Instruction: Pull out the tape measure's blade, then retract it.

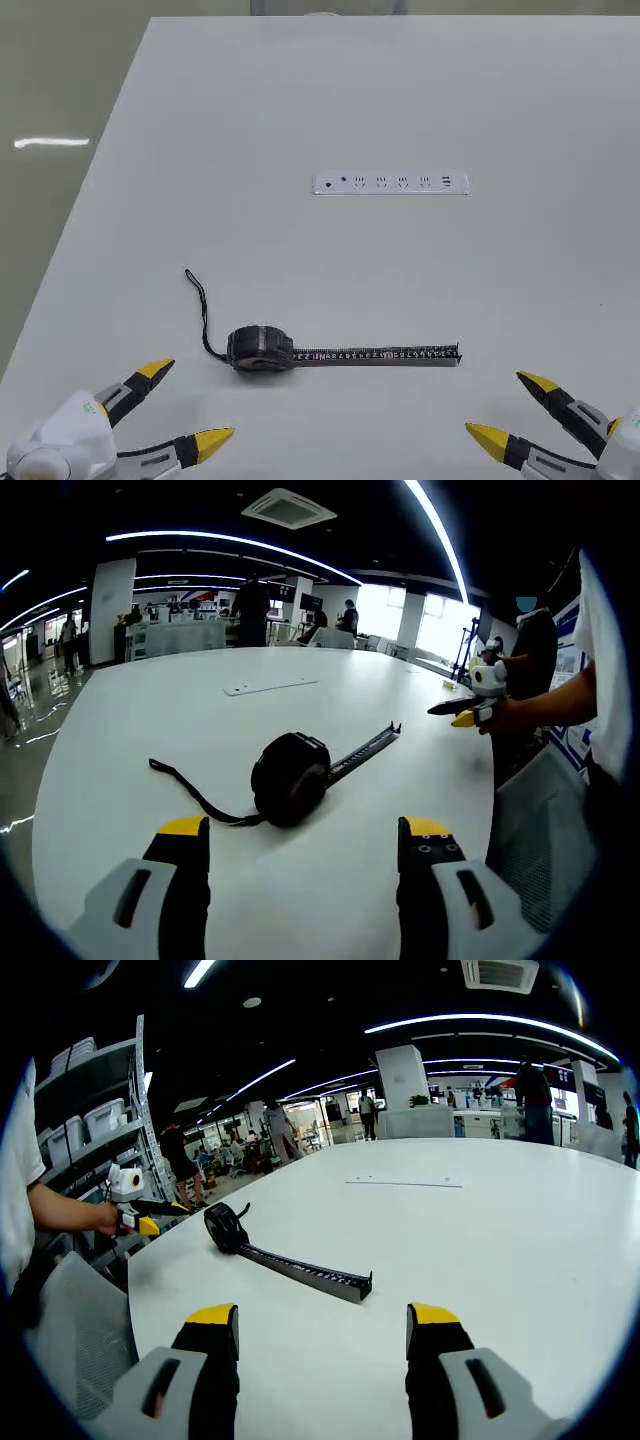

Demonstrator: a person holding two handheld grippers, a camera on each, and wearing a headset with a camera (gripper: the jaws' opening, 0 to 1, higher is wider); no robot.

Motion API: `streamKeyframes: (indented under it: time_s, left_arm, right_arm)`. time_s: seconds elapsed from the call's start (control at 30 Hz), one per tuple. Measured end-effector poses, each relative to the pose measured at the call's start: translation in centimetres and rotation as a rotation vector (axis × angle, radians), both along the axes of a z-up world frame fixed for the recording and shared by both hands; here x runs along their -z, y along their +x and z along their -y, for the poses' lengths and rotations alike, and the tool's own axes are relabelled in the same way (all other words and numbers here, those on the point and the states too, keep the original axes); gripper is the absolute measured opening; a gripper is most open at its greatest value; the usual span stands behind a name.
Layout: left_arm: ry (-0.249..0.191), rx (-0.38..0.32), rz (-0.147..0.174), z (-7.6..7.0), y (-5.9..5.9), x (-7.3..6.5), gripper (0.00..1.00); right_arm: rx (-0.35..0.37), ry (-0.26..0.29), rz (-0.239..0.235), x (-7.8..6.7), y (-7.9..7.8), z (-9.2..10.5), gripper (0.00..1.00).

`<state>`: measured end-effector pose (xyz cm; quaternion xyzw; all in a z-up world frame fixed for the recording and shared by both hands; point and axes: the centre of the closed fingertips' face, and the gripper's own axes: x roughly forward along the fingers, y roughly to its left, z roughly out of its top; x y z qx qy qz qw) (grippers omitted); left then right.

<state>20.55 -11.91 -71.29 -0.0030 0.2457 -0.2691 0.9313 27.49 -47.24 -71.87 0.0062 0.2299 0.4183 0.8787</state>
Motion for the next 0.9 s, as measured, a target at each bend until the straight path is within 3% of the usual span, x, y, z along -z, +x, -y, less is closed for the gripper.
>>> streamKeyframes:
  time_s: [0.9]
  left_arm:
    - [-0.002,-0.047,-0.002,-0.1,-3.5,-0.6,0.75]
  right_arm:
    - [0.021,0.023,0.012,-0.4,-2.7,1.0,0.68]
